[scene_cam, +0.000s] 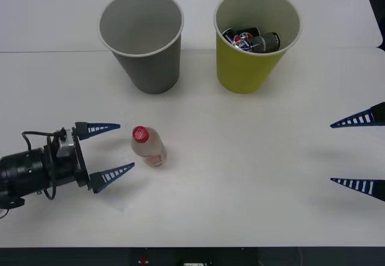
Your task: Put the can into the green bin and the plastic bottle into the gray bin
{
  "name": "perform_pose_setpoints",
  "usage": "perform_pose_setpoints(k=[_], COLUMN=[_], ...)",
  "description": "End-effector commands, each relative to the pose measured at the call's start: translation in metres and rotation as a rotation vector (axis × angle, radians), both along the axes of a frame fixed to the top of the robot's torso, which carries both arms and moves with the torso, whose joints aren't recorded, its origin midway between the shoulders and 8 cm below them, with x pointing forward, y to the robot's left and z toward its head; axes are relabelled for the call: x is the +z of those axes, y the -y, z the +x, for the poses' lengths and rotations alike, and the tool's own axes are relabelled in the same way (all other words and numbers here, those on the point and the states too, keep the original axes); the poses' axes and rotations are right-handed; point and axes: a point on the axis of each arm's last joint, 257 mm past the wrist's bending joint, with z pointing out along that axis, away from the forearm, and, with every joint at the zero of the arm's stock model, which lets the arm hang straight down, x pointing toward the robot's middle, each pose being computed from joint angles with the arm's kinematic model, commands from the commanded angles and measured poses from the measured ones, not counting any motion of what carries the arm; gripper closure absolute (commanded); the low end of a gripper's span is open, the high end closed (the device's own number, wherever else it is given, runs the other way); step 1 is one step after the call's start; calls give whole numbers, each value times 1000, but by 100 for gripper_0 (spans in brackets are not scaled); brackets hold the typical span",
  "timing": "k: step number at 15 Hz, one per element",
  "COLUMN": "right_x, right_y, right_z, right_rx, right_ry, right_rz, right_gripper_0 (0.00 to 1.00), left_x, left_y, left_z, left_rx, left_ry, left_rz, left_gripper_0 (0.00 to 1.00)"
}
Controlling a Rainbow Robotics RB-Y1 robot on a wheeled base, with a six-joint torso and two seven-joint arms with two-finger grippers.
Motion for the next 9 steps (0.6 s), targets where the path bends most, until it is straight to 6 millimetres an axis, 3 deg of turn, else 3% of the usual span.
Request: perform_pose_setpoints(k=[1, 9], right_x=[0, 0], right_y=[0, 0], right_z=[0, 0], right_rx=[0, 0], right_ry=[0, 0], right_rz=[0, 0], right_gripper_0=[0, 0], left_x=[-6, -14], left_y=[15, 71], left_z=[2, 19], left_rx=[-16, -26], left_ry=[-2, 16], left_rz=[11, 15], left_gripper_0=[0, 0])
